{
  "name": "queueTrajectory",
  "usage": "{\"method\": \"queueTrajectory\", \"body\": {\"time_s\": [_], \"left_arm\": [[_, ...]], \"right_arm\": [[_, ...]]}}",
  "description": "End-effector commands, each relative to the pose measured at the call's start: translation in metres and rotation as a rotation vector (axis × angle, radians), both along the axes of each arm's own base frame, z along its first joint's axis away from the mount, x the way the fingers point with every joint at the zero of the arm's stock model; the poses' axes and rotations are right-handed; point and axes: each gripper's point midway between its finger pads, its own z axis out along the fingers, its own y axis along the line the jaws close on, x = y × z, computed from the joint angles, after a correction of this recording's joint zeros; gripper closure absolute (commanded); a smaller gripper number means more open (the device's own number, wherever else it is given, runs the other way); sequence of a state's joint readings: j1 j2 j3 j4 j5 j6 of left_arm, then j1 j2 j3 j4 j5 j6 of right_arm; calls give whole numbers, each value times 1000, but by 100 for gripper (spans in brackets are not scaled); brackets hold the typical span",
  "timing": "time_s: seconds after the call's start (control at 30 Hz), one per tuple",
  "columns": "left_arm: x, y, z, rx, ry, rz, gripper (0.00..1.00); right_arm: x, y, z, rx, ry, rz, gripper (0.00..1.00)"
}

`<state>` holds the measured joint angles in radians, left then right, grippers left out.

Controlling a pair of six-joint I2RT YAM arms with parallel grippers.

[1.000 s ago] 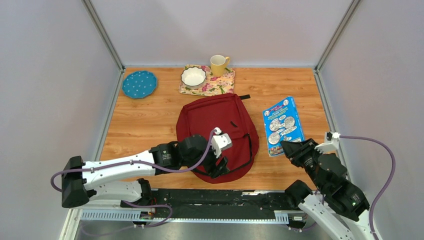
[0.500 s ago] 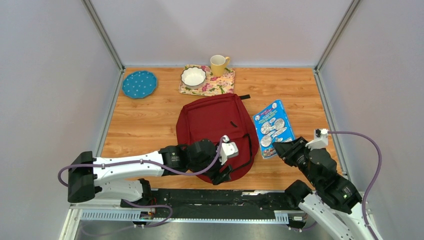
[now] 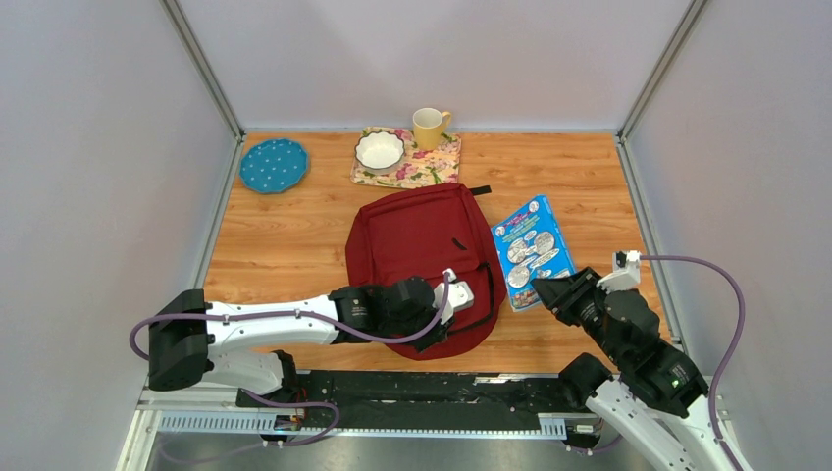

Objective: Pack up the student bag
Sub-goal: Place the book in the student bag.

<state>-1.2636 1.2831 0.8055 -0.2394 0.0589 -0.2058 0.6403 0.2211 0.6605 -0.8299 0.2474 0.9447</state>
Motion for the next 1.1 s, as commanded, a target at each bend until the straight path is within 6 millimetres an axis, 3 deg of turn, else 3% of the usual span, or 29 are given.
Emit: {"method": "queueTrajectory", "body": {"time_s": [0.0,0.1,0.2,0.23,0.27,0.37,0.5,0.57,0.6,0.73,0.87,1.07], "left_arm": [[6,-13,27,-90,-43,11,73],[5,-11,31,-109,-47,14,88],[5,-10,39,-136,-57,13,89],[5,-9,43,-145,-61,10,98],[6,-10,47,-156,-69,14,100],[11,-8,56,-182,-97,37,100],[34,0,72,-199,-188,145,100],[52,7,86,-199,-253,242,100],[59,10,92,-199,-278,273,100],[80,16,139,-284,-384,381,100],[89,18,175,-365,-445,427,100],[98,21,210,-453,-506,474,100]], "right_arm": [[8,7,39,94,-121,5,100],[8,8,38,95,-120,8,100],[8,8,37,92,-117,8,100],[7,8,37,95,-118,13,100],[7,8,37,93,-118,13,100],[5,8,37,91,-113,19,100],[0,2,36,84,-80,2,100],[-6,-6,33,37,-60,-3,100],[-11,-11,42,35,-66,-8,100],[-23,-29,48,13,-72,-40,100],[-42,-17,63,125,-87,51,100],[-78,25,101,304,-120,337,100]]}}
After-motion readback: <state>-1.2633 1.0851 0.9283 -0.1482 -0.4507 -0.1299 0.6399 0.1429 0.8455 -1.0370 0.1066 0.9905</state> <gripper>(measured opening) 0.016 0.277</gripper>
